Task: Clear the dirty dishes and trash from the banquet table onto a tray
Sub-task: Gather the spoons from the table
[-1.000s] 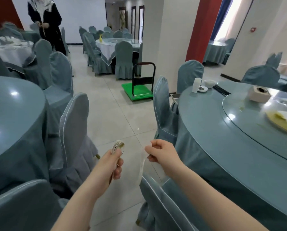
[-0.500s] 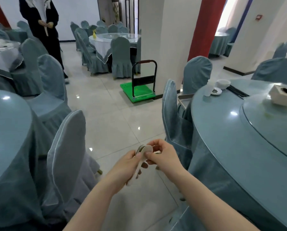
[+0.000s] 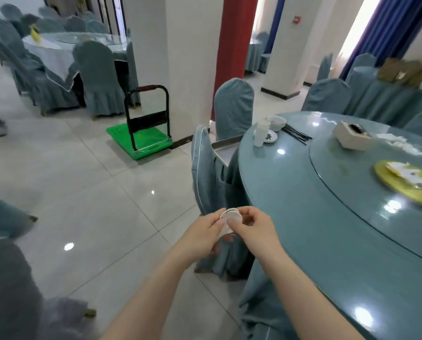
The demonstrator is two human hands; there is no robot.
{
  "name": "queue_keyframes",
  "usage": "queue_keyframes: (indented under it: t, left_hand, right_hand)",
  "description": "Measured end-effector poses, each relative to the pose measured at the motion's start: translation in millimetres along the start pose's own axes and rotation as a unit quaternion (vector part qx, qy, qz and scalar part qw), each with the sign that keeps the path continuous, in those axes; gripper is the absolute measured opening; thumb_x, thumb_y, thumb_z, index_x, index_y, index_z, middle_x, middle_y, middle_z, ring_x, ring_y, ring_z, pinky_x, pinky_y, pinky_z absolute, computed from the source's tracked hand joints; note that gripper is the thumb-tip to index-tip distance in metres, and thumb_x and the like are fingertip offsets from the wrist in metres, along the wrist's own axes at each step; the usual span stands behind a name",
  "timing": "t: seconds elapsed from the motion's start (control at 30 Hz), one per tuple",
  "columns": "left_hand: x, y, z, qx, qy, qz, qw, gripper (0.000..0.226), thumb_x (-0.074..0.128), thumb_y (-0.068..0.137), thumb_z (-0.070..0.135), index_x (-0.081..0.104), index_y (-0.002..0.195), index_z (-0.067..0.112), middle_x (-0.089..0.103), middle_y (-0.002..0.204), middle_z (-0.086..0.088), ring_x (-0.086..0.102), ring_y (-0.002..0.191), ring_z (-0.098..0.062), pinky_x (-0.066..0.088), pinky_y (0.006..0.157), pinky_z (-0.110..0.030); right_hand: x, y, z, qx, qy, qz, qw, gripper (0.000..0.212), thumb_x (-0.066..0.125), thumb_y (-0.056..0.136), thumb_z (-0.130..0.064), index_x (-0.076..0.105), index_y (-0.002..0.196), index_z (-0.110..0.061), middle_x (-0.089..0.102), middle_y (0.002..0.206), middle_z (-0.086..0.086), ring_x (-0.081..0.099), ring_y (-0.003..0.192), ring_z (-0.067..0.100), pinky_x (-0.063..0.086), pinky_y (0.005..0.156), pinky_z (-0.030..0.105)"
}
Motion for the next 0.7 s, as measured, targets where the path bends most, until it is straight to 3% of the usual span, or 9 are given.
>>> queue_keyframes:
  t: [0.1, 0.17, 0.27, 0.33, 0.4, 0.5, 0.7]
  left_hand:
    - [-39.8, 54.7, -5.1, 0.001, -0.016, -0.001, 1.0, 0.05, 0.04, 0.101, 0.028, 0.027, 0.149, 0.029, 0.063, 0.084, 0.001, 0.061, 0.057, -0.013, 0.047, 0.052, -0.025]
    - [-72.7, 90.0, -6.5, 0.005, -0.022, -0.001, 1.0, 0.057, 0.048, 0.098, 0.029, 0.023, 0.15, 0.028, 0.067, 0.089, 0.002, 0.068, 0.064, -0.014, 0.049, 0.057, -0.022]
    - [-127.4, 140.1, -5.4, 0.039, 0.021, 0.02, 0.999, 0.041, 0.059, 0.092, 0.026, 0.049, 0.132, 0.023, 0.07, 0.093, 0.007, 0.069, 0.072, -0.006, 0.054, 0.066, -0.022]
    - [-158.7, 172.7, -1.5, 0.065, 0.049, 0.036, 0.996, 0.021, 0.064, 0.088, 0.026, 0.063, 0.109, 0.031, 0.071, 0.094, 0.009, 0.067, 0.077, -0.003, 0.055, 0.074, -0.024]
    - [-173.9, 199.7, 3.0, 0.079, 0.067, 0.016, 0.994, 0.013, 0.067, 0.085, 0.029, 0.065, 0.092, 0.04, 0.071, 0.088, 0.014, 0.066, 0.079, 0.0, 0.053, 0.075, -0.023]
    - [-183.8, 239.3, 8.9, 0.083, 0.077, -0.023, 0.993, 0.015, 0.072, 0.081, 0.031, 0.069, 0.092, 0.041, 0.071, 0.082, 0.018, 0.065, 0.075, 0.002, 0.048, 0.065, -0.014]
    - [-244.8, 354.9, 13.0, 0.081, 0.066, 0.056, 0.993, 0.012, 0.073, 0.08, 0.025, 0.074, 0.083, 0.036, 0.07, 0.069, 0.02, 0.064, 0.067, 0.006, 0.043, 0.061, -0.01]
  right_hand:
    - [21.4, 53.1, -13.1, 0.003, 0.025, 0.012, 1.0, 0.007, 0.068, 0.077, -0.02, 0.067, 0.083, -0.023, 0.072, 0.077, -0.005, 0.066, 0.066, 0.005, 0.047, 0.055, 0.015]
    - [37.0, 92.1, -25.0, 0.009, 0.034, 0.034, 0.999, 0.006, 0.066, 0.081, -0.02, 0.066, 0.085, -0.024, 0.072, 0.081, -0.004, 0.066, 0.071, 0.007, 0.048, 0.06, 0.02]
    - [57.8, 146.6, -36.3, 0.026, 0.074, 0.071, 0.994, 0.006, 0.064, 0.086, -0.018, 0.063, 0.089, -0.023, 0.07, 0.088, -0.001, 0.065, 0.076, 0.012, 0.049, 0.061, 0.023]
    - [65.1, 179.4, -41.2, 0.035, 0.105, 0.1, 0.989, 0.005, 0.062, 0.088, -0.017, 0.062, 0.091, -0.021, 0.07, 0.09, 0.002, 0.065, 0.074, 0.013, 0.049, 0.061, 0.023]
    - [69.7, 208.0, -42.3, 0.048, 0.125, 0.122, 0.983, 0.005, 0.061, 0.089, -0.017, 0.062, 0.092, -0.021, 0.07, 0.088, 0.002, 0.065, 0.07, 0.011, 0.05, 0.061, 0.022]
    - [71.1, 252.6, -42.4, 0.058, 0.15, 0.158, 0.974, 0.004, 0.061, 0.089, -0.017, 0.063, 0.092, -0.019, 0.071, 0.083, 0.0, 0.066, 0.065, 0.009, 0.05, 0.06, 0.021]
    - [100.3, 373.8, -48.6, 0.052, 0.198, 0.157, 0.966, 0.008, 0.063, 0.088, -0.025, 0.064, 0.091, -0.018, 0.07, 0.075, 0.001, 0.066, 0.064, 0.012, 0.05, 0.06, 0.022]
Point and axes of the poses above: each hand's wrist, its own y-axis towards the middle knuckle, its own x-axis out of the palm, z = x × y, the point moved 7 cm from there along y, towards the middle knuckle
